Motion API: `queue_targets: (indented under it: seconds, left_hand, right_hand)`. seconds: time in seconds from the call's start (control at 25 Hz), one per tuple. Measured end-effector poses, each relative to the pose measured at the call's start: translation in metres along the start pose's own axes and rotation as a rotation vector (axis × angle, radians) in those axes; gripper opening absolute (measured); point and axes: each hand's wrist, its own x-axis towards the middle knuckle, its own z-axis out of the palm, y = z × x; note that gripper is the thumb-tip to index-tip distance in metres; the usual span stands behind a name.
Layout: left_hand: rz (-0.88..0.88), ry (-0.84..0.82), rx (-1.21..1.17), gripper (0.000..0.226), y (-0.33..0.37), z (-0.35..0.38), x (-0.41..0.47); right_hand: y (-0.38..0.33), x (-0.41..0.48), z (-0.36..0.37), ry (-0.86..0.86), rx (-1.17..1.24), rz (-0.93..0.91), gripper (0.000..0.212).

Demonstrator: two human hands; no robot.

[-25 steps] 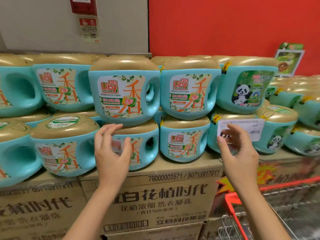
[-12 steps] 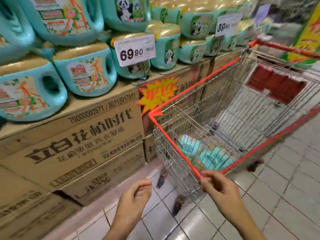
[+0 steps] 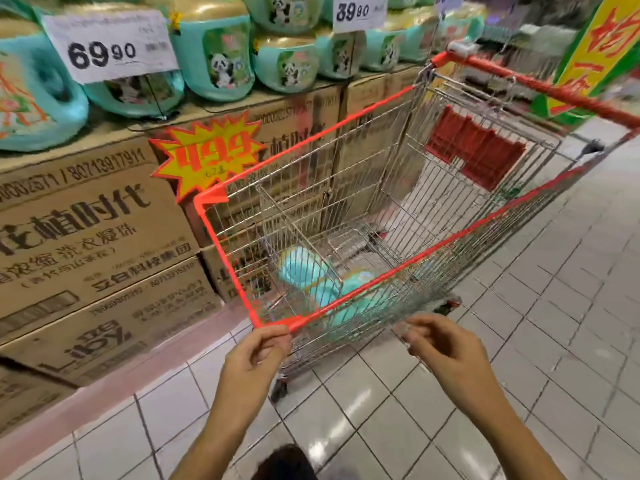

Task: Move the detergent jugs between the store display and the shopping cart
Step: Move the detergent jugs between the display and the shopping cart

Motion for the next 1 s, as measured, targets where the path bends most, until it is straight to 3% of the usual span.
queue_targets:
  seconds: [0.36, 0.56, 0.8, 1.0]
  left_hand:
    - [0.111, 0.094, -0.09, 0.019, 0.071, 0.112, 0.125]
    - [0.073, 0.081, -0.043, 0.019, 0.085, 0.182, 0.225]
    - [-0.311, 0.082, -0.041, 0.016, 0.043, 0.26, 0.316]
    - [-0.595, 0.217, -0.057, 0.012, -0.033, 0.293, 0.343]
  right_hand:
    - [-0.02, 0.165, -0.075, 0.018, -0.002, -0.165, 0.015]
    - [-0.027, 0.296, -0.09, -0.107, -0.112, -0.047, 0.014]
    - [0.032, 0.444, -0.071, -0.384, -0.417, 0.069, 0.011]
    - [0.141, 0.488, -0.052, -0.653, -0.521, 0.339, 0.007]
